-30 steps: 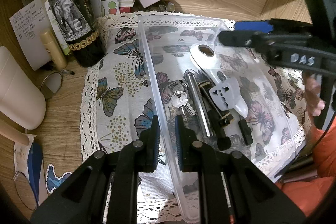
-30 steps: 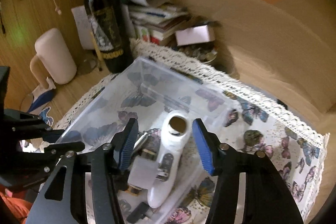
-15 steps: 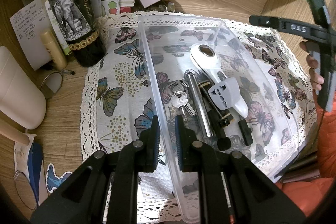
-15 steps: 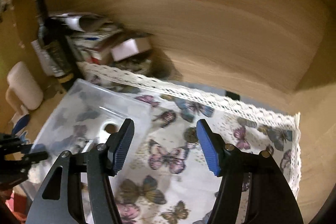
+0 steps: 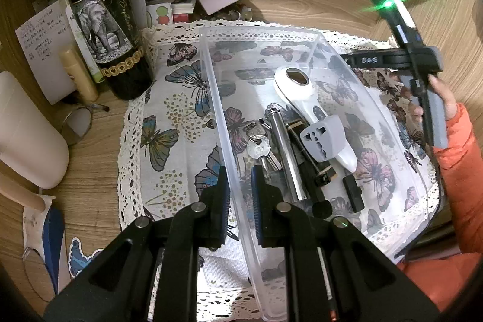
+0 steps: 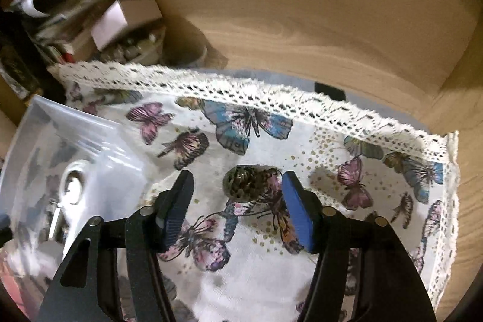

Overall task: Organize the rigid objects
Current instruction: 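Grasp the dark round patterned ball with the right gripper, then carry the dark ball into the clear box and open the right gripper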

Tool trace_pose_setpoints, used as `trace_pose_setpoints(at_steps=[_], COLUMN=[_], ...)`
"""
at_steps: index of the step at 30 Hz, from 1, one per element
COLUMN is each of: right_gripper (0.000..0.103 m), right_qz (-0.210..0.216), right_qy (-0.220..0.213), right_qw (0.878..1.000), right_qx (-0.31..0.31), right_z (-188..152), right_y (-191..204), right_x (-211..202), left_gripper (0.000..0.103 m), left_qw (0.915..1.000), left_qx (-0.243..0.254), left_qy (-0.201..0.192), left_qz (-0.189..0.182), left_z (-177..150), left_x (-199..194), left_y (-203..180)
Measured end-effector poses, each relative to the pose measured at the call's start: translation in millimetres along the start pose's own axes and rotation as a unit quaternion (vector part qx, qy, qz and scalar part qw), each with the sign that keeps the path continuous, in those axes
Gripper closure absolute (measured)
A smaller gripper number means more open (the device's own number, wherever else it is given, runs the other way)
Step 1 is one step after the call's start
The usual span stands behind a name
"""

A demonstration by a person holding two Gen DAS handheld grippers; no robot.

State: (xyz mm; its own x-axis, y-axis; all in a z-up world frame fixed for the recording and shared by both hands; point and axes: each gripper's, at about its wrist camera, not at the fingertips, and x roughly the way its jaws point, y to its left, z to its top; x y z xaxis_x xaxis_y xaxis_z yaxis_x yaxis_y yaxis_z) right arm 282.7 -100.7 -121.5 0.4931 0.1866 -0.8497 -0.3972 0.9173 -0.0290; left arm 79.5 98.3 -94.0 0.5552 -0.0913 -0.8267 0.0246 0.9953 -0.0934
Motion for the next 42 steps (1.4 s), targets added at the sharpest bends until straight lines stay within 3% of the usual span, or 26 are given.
trace_pose_setpoints(at_steps=[4, 9, 15, 25, 29, 36, 42], right_gripper=[0.079, 0.079, 0.079, 0.079, 0.079, 0.079, 0.079], right_qz=[0.004, 0.006, 0.011, 0.028, 0.040, 0.063, 0.087], right_qy=[0.019, 0.002, -0.034, -0.109, -0.132, -0.142, -0.119], right_qw=[1.000, 1.000, 0.999, 0.992, 0.987, 0.980, 0.979], right_qx=[0.000, 0.001, -0.007, -0.065, -0.087, -0.124, -0.140], right_z=[-2.0, -6.7, -11.4, -18.4, -17.3, -23.6, -28.3], right_y=[-2.3, -4.2, 4.4, 39.3, 64.9, 94.4, 114.5], right_x=[14.5, 4.9, -35.9, -106.7, -115.9, -122.9, -107.1], left_gripper=[0.090, 0.091, 0.091, 0.091, 0.091, 0.091, 0.091], left_qw=[1.0000, 1.0000, 1.0000, 1.0000, 1.0000, 1.0000, 1.0000], left_qx=[-0.004, -0.003, -0.003, -0.003, -0.002, -0.001, -0.001], left_qy=[0.001, 0.000, 0.000, -0.001, -0.002, -0.002, -0.002], left_qz=[0.000, 0.005, 0.005, 0.005, 0.006, 0.006, 0.004], left_z=[-0.1, -0.4, -0.4, -0.7, -0.6, -0.8, -0.6], left_x=[-0.5, -0.2, 0.0, 0.2, 0.0, 0.0, -0.5], left_y=[0.6, -0.4, -0.7, -0.3, -0.1, -0.9, -1.8])
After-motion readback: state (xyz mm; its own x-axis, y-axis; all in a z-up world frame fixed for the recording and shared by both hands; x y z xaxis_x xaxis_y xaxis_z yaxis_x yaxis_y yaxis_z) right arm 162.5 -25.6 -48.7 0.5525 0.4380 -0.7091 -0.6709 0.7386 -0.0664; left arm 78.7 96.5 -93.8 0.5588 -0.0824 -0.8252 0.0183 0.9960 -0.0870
